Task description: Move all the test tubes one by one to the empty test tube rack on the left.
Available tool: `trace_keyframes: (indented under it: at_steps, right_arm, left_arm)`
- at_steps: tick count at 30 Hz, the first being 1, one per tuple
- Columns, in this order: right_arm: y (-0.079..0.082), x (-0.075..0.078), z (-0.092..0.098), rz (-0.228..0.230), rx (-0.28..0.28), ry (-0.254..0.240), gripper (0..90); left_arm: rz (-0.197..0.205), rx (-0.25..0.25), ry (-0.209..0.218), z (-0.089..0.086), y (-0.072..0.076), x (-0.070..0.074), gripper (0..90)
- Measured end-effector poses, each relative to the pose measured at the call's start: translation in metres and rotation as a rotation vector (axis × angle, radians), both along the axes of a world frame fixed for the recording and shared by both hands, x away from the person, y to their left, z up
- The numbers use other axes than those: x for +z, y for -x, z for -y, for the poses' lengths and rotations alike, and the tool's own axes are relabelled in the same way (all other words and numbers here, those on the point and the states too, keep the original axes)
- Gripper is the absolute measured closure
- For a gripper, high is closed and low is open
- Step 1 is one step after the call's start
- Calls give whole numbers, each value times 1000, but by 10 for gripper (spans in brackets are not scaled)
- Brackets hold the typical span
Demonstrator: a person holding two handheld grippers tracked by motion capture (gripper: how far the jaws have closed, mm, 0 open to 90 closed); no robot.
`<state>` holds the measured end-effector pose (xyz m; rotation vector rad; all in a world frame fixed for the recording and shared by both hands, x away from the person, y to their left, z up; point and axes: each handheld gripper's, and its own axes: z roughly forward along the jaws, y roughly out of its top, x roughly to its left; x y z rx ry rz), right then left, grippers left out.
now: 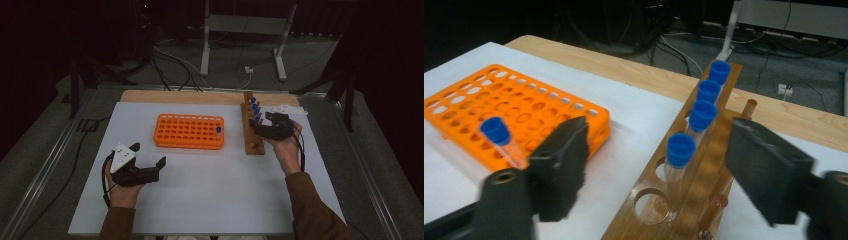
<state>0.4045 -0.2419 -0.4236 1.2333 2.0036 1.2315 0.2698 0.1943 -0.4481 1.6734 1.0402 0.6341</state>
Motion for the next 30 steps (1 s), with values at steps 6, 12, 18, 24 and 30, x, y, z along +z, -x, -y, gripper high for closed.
trace_keyframes:
  at_steps: [6,12,18,24,30]
  right_arm:
    - [-10,-9,-2,-26,-19,9,449]
    - [-20,-18,-1,-52,-52,30,525]
    - [-25,-26,-2,-56,-68,46,618]
    - [-27,-30,-4,-85,-57,33,712]
    - [-26,-32,-6,-93,-51,30,753]
  left_arm:
    - [-2,5,2,-1,0,-1,8]
    - [-4,7,7,-1,0,-2,8]
    - [-10,5,10,-1,-1,-3,8]
    - [-13,5,10,-1,-1,-4,8]
    - [-17,4,9,-1,-2,-4,8]
